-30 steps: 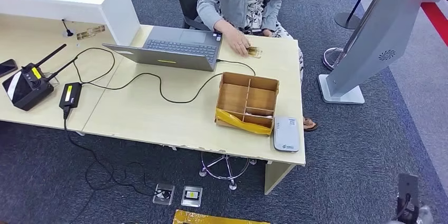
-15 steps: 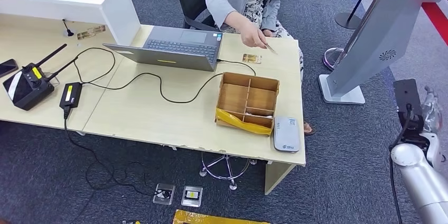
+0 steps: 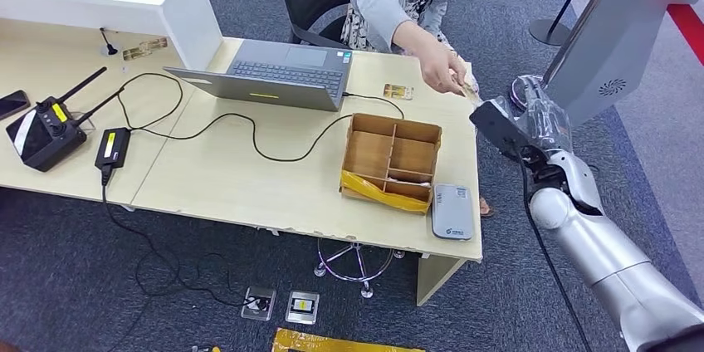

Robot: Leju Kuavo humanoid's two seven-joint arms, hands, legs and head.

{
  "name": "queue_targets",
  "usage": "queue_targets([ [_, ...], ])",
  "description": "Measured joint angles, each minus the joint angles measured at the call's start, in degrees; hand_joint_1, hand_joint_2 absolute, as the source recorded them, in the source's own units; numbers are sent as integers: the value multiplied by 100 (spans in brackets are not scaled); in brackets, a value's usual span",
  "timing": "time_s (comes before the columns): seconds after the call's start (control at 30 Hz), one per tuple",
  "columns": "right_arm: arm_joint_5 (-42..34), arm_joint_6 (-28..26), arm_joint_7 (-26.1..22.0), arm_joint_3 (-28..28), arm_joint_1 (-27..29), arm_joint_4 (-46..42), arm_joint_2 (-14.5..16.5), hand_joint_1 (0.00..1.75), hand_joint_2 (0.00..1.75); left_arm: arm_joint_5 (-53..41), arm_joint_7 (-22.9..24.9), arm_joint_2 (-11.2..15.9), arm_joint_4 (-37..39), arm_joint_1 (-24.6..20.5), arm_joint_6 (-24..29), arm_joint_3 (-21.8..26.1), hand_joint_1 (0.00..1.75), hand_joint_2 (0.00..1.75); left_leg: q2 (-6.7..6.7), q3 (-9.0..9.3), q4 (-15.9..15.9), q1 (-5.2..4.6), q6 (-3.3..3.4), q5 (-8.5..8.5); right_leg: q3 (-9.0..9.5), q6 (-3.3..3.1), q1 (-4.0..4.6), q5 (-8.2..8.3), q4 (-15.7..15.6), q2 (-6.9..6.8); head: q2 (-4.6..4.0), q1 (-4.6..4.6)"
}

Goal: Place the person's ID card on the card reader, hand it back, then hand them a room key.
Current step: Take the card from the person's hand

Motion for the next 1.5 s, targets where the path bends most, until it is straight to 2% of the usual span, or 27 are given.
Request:
queue_targets([
  [0.27, 32, -130, 217, 290, 3, 101, 40, 0, 0, -112, -122, 86, 0, 9, -145, -25, 0, 0, 5, 1, 0, 0, -1, -2, -4, 0, 0, 0, -4, 11, 0, 0],
  [0.57, 124, -250, 234, 467, 28, 209, 48, 0, 0, -115, -122, 108, 0, 12, -152, -44, 0, 0, 13, 2, 0, 1, -1, -2, -4, 0, 0, 0, -3, 12, 0, 1],
  [0.7, 127, -257, 213, 510, 24, 255, 55, 0, 175, -109, -122, 106, 1, 12, -156, -44, 0, 0, 12, 1, 0, 0, -1, -2, -3, 0, 0, 0, -3, 12, 0, 1],
  [1.5, 325, -264, -186, 607, -183, 662, 373, 0, 175, -44, -114, 97, 0, 17, -54, -44, 0, 0, 11, 0, 0, 1, -1, -2, -3, 0, 1, 0, -2, 11, 0, 0],
])
